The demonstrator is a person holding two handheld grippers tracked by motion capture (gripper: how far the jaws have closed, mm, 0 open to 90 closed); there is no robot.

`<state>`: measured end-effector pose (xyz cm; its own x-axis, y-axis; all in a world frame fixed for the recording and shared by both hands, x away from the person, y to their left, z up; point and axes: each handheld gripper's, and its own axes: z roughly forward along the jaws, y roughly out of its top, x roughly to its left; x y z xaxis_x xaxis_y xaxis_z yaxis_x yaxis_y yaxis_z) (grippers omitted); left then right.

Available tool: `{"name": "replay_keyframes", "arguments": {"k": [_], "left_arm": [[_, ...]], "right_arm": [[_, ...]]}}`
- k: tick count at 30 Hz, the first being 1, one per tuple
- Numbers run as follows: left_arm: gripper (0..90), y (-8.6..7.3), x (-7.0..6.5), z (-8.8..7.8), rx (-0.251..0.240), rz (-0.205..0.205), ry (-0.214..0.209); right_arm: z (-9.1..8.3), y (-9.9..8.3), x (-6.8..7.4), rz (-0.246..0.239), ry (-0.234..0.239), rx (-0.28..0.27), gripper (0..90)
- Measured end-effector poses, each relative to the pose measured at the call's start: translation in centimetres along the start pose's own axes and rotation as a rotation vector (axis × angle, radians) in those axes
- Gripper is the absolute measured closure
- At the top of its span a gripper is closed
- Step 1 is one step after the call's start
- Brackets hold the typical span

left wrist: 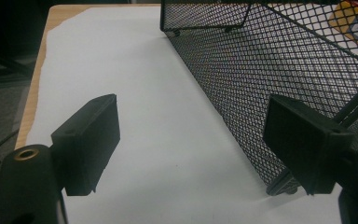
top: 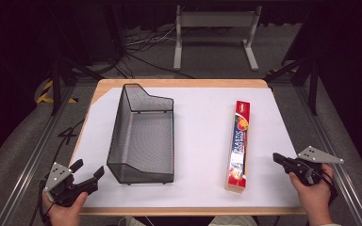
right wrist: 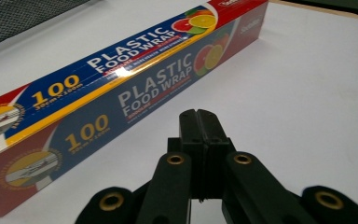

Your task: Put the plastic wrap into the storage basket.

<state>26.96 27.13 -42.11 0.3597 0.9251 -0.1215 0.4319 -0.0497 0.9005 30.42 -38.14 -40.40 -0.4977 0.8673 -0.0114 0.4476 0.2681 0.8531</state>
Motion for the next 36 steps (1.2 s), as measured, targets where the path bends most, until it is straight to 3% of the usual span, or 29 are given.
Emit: {"name": "replay_keyframes", "arguments": {"k": [11, 20, 28, 36], "left_arm": [[19.4, 0.1, -0.2, 0.0, -0.003, 0.008, 0.004], [19.4, 0.1, -0.2, 0.1, -0.001, 0.008, 0.002], [19.5, 0.1, -0.3, 0.2, 0.001, 0.019, -0.001], [19.8, 0.1, -0.3, 0.3, -0.004, 0.024, -0.002]], "right_arm": [[-0.3, 1.8, 1.6, -0.02, 0.045, -0.003, 90.0], [0.2, 4.8, 5.1, -0.102, 0.159, 0.006, 90.0], [0.9, 6.9, 7.5, -0.137, 0.235, 0.005, 90.0], [1.8, 8.0, 8.8, -0.12, 0.307, -0.002, 90.0]]}}
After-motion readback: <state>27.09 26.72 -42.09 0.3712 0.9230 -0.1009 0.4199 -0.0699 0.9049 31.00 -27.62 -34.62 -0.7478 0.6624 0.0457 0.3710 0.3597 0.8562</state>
